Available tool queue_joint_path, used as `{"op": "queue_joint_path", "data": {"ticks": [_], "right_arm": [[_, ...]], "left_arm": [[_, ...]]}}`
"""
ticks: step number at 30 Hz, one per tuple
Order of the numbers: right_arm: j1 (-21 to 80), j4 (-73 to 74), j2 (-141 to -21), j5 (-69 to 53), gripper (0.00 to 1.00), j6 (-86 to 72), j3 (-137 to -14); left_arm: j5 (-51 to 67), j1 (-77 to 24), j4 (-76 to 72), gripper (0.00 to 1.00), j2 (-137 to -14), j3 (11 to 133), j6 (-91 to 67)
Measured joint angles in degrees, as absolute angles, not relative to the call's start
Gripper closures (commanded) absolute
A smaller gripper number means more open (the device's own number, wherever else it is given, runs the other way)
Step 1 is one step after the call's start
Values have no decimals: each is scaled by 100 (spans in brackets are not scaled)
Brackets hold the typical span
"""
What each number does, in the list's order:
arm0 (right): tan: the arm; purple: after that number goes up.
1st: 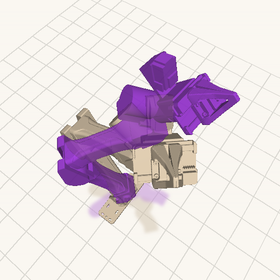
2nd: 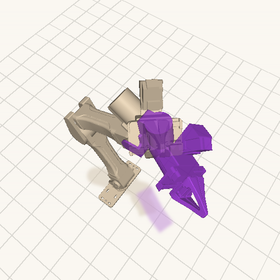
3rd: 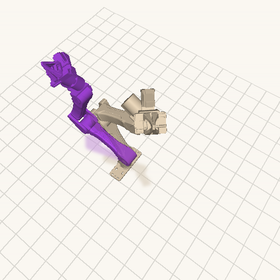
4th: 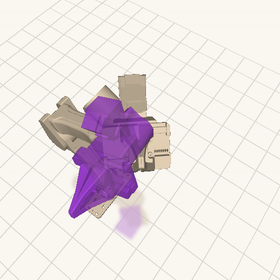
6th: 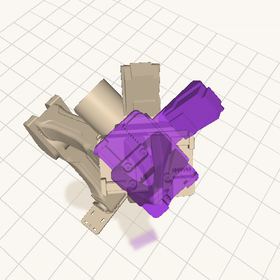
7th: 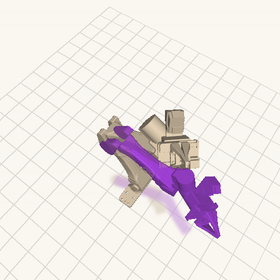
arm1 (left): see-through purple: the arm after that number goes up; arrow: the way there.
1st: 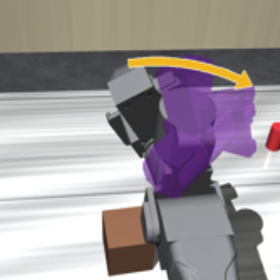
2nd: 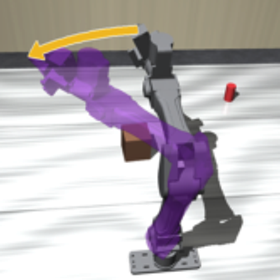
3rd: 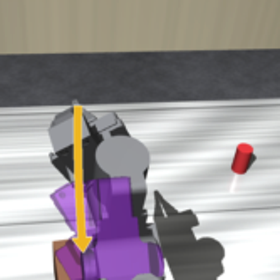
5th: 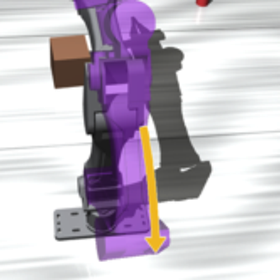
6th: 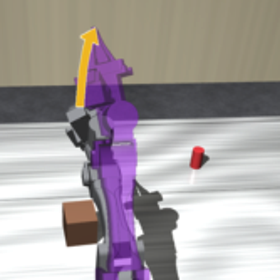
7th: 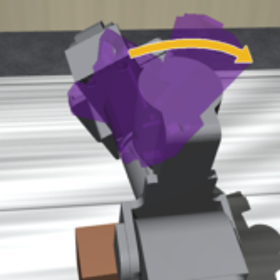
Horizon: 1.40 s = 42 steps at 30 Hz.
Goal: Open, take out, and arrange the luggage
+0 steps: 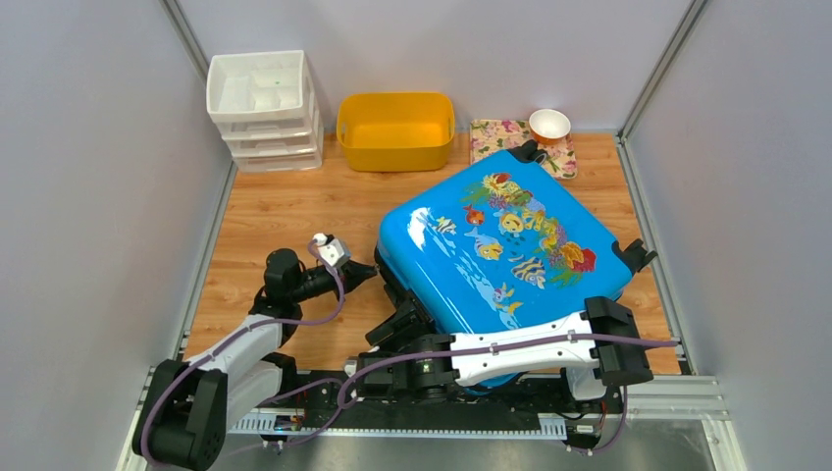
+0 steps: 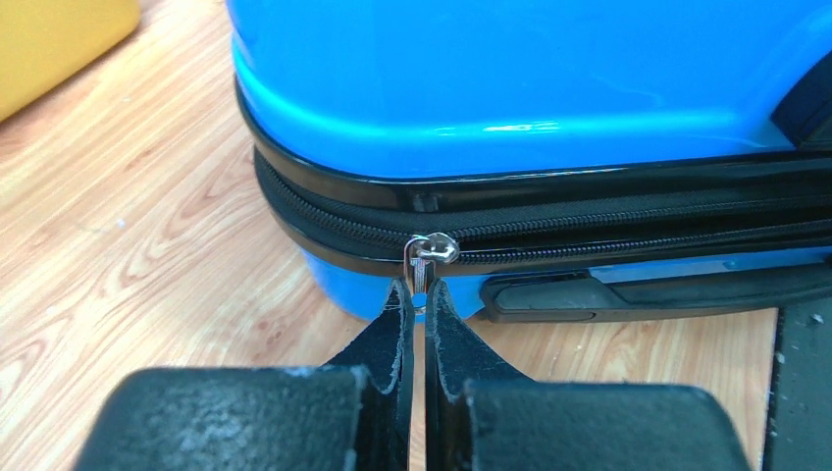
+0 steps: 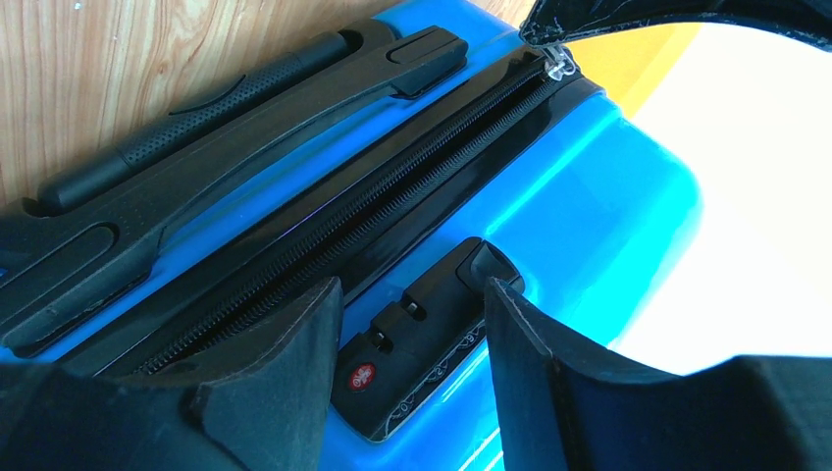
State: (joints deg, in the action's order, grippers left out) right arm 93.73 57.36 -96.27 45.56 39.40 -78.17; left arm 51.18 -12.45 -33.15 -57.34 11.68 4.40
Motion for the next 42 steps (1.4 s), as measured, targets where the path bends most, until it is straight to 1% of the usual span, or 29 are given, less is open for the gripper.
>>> {"op": "queue_joint_path", "data": {"ticks": [5,11,15,17,18,19,20,24,27,29,34,38,39,41,42], "right_arm": [[9376,5739,-9601,4545,43,3905,-7815],[9408,5741,-9535,4545,44,3850,-7778],[9411,5760,-9498,4521,44,3813,-7765],[9411,5776,-9470,4495,44,3791,-7762],[9411,5784,-9454,4484,44,3780,-7762],[9411,5793,-9441,4473,44,3769,-7762],[9411,5802,-9435,4464,44,3765,-7762],[9411,5824,-9408,4438,44,3747,-7762],[9411,5830,-9406,4429,44,3743,-7762],[9411,5830,-9406,4427,45,3743,-7762],[9411,5841,-9406,4429,45,3736,-7762],[9413,5872,-9406,4427,45,3732,-7762],[9413,5874,-9406,4429,45,3730,-7762],[9417,5894,-9404,4429,45,3730,-7762],[9417,5905,-9406,4429,45,3728,-7762]], "left_arm": [[4447,-1302,-3100,100,-5415,1087,716],[3830,-1295,-3017,100,-5695,1197,1212],[3837,-1225,-2980,100,-5922,1330,1503],[4056,-1157,-2945,99,-5964,1380,1588],[4278,-1111,-2884,88,-6003,1431,1645],[4523,-1063,-2777,63,-6042,1503,1726],[4733,-1031,-2650,59,-6073,1581,1828],[5570,-991,-2115,57,-6093,1765,2265],[6001,-993,-1745,52,-6178,1789,2493],[6163,-996,-1551,51,-6340,1883,2565],[6316,-993,-1398,50,-6792,2231,2512],[6337,-976,-1621,50,-7087,2377,2112],[6335,-967,-1662,46,-7144,2397,2014],[6337,-965,-1737,44,-7225,2418,1855],[6344,-965,-1761,49,-7244,2418,1796]]}}
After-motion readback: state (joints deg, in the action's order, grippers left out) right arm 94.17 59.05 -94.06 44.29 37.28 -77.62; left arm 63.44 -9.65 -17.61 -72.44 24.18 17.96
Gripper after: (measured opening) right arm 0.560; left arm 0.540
